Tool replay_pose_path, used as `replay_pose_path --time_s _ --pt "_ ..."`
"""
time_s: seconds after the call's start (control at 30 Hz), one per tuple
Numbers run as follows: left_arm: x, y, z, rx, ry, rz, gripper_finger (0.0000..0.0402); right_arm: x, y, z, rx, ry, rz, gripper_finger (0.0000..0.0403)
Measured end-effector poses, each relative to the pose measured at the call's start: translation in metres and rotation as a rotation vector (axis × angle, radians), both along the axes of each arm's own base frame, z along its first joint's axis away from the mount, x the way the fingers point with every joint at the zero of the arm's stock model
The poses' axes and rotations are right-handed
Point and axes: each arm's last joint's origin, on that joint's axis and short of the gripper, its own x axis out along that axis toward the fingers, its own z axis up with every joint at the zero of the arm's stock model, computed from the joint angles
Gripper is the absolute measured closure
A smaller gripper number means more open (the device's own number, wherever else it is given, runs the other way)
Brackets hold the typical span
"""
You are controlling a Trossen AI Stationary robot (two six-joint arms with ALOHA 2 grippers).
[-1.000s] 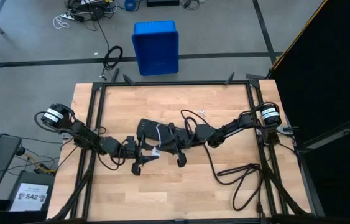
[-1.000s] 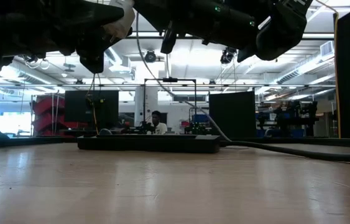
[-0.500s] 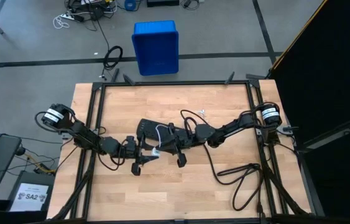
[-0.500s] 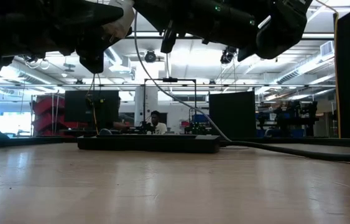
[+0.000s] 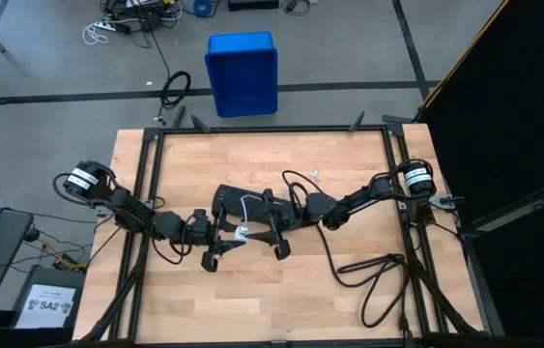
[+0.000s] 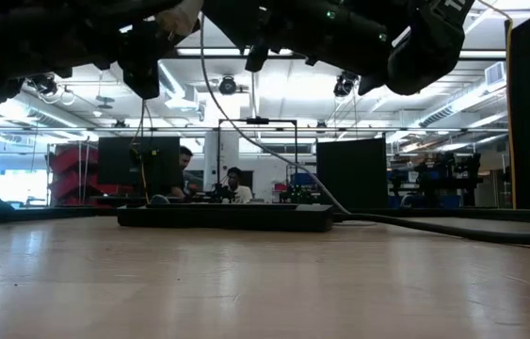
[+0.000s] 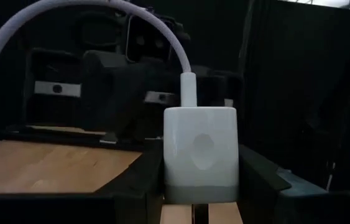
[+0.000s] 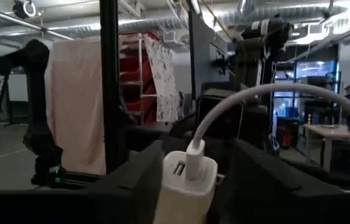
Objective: Insert USB
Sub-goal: Insert the white charger adapter into the black outlet extension
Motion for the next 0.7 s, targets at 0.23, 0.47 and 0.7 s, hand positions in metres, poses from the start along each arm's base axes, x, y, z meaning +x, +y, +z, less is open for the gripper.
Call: replay_pose_path --time_s 0.23,0.47,0.7 --pt "-0.001 0.000 0.002 0.016 -0.027 -0.018 0.0275 0.000 0.001 0.001 0.000 -0.006 -0.061 0.0183" --pt "-0.001 0.000 0.001 0.027 -0.018 -0.001 0.0275 0.001 0.004 -0.001 0.058 0.048 -0.009 0.0178" --pt "-0.001 0.002 0.001 0.032 -0.014 0.060 0.0275 0.000 0.013 -0.003 0.042 0.063 0.017 0.0173"
